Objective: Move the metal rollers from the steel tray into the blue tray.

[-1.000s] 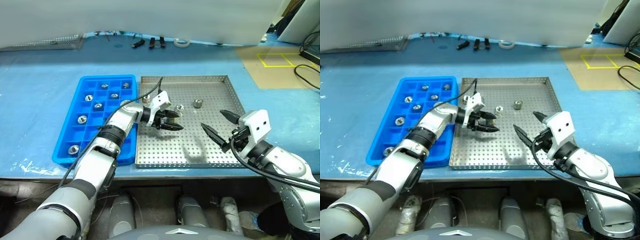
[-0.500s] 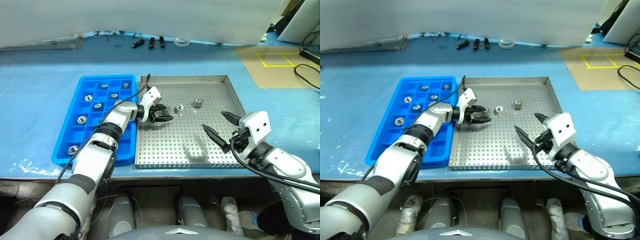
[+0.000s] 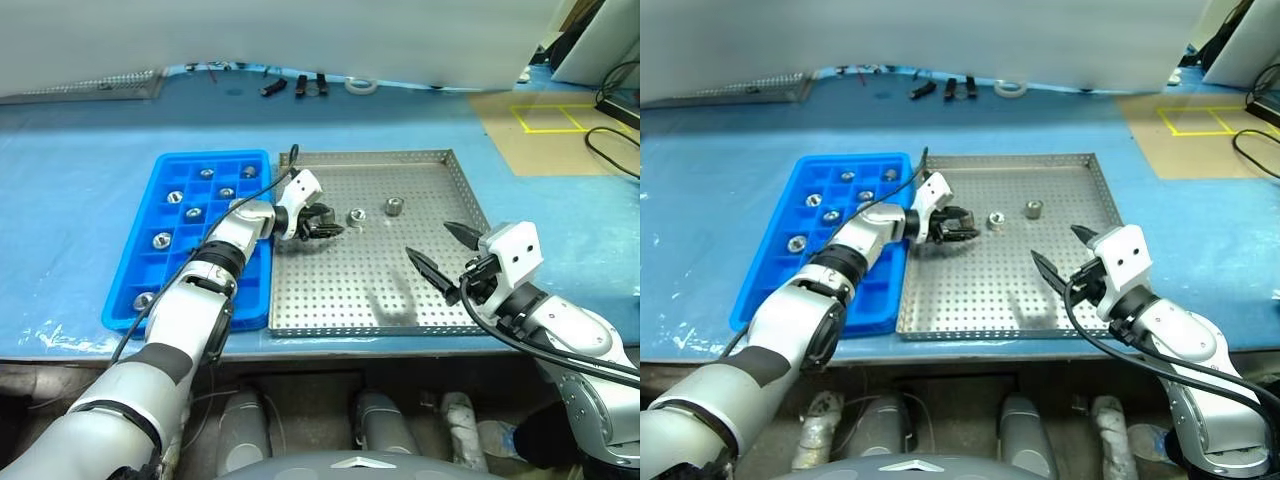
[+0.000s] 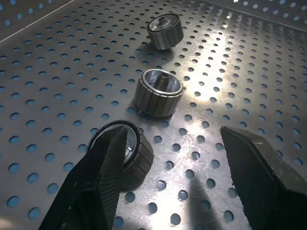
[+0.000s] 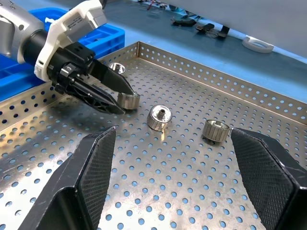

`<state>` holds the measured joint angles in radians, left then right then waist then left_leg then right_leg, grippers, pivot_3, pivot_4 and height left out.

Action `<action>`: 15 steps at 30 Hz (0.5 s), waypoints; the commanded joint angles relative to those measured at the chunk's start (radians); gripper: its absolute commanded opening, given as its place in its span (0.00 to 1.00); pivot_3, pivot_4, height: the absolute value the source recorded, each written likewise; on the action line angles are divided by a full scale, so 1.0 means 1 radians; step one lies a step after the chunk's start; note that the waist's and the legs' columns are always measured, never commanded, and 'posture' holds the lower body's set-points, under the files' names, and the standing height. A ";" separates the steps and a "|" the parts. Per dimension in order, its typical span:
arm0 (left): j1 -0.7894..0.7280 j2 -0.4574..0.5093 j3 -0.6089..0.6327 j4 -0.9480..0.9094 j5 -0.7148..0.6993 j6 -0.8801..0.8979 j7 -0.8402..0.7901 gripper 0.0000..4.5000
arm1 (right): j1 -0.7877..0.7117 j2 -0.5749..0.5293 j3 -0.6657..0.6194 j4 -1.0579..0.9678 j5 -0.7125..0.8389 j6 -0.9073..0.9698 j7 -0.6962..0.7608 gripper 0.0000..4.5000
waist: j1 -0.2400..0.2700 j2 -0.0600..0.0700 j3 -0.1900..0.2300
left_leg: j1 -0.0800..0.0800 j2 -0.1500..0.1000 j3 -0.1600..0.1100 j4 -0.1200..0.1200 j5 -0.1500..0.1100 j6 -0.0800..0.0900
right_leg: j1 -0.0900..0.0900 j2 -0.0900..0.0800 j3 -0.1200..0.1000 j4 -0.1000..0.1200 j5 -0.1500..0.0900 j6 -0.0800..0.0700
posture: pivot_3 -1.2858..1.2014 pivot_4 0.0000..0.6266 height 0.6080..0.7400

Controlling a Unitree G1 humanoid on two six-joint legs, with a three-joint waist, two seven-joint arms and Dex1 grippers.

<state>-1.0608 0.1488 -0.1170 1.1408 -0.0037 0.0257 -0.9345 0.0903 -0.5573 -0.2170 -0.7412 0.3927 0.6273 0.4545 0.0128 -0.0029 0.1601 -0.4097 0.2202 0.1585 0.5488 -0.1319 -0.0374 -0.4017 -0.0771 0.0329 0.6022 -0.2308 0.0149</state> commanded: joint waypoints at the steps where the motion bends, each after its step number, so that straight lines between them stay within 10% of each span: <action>1: -0.010 0.016 0.003 0.048 0.032 -0.014 0.069 0.73 | -0.016 -0.002 0.007 -0.018 -0.005 -0.013 -0.008 0.90 | 0.000 0.000 0.000 | 0.000 0.000 0.000 0.000 0.000 0.000 | 0.000 0.000 0.000 0.000 0.000 0.000 | 0.36 0.24 1.00; 3: -0.006 0.020 0.006 0.049 0.027 -0.018 0.038 0.73 | -0.021 -0.004 0.012 -0.015 -0.006 -0.013 -0.010 0.90 | 0.000 0.000 0.000 | 0.000 0.000 0.000 0.000 0.000 0.000 | 0.000 0.000 0.000 0.000 0.000 0.000 | 0.36 0.24 1.00; 15: 0.003 0.039 0.009 0.050 0.046 -0.005 0.020 0.01 | -0.055 -0.010 0.027 0.013 -0.010 -0.017 -0.002 0.90 | -0.001 0.000 0.000 | 0.000 0.001 0.001 -0.003 0.000 -0.001 | -0.002 0.000 0.001 0.000 0.000 0.000 | 0.37 0.24 1.00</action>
<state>-1.0601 0.1578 -0.1105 1.1771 0.0251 0.0117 -0.9319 0.0484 -0.5578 -0.1837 -0.7159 0.3853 0.6275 0.4515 0.0113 -0.0031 0.1603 -0.4095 0.2210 0.1592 0.5458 -0.1314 -0.0383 -0.4040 -0.0768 0.0340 0.6019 -0.2310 0.0149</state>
